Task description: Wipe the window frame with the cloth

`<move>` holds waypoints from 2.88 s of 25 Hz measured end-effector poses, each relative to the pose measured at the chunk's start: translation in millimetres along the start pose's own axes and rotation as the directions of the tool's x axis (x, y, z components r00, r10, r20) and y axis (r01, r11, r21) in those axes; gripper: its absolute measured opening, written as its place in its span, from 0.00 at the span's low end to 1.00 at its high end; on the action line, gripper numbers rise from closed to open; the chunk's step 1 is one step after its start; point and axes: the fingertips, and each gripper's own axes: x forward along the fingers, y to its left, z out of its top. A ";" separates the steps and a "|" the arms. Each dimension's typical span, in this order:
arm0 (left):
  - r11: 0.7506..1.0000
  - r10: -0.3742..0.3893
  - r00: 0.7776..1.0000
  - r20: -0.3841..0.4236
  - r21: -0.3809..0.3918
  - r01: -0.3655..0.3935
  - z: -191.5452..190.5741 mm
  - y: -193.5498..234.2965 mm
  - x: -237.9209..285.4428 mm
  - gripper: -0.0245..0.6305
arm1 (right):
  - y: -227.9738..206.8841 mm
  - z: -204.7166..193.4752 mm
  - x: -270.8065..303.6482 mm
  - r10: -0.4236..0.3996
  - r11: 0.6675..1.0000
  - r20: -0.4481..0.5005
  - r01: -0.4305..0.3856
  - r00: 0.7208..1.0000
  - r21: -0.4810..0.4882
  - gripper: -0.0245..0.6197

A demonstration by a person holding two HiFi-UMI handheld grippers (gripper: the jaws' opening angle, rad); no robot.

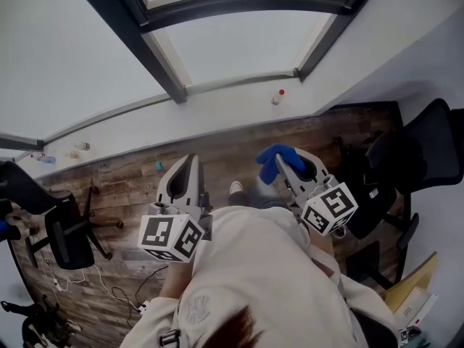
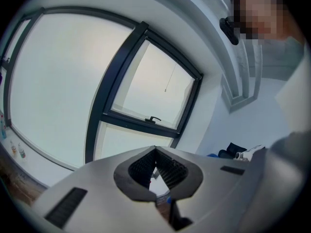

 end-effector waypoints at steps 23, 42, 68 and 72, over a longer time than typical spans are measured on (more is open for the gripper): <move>0.978 0.178 0.981 0.082 -0.122 -0.168 98.6 122.8 160.3 0.04 | -54.0 105.7 253.6 0.291 0.950 -0.084 -0.298 0.953 -0.090 0.12; 0.996 -0.091 0.995 -0.028 -0.011 0.091 133.5 118.9 269.6 0.04 | -113.8 116.4 272.7 0.059 0.998 -0.026 -0.059 0.998 0.021 0.12; 0.962 -0.274 0.951 -0.146 -0.030 0.272 164.3 228.3 238.7 0.04 | -42.8 165.5 577.4 -0.010 0.975 -0.080 -0.009 0.997 -0.222 0.12; 0.963 -0.269 0.954 -0.131 -0.026 0.268 169.9 230.4 236.9 0.04 | -39.9 155.5 592.2 -0.021 0.956 -0.102 -0.010 0.995 -0.292 0.12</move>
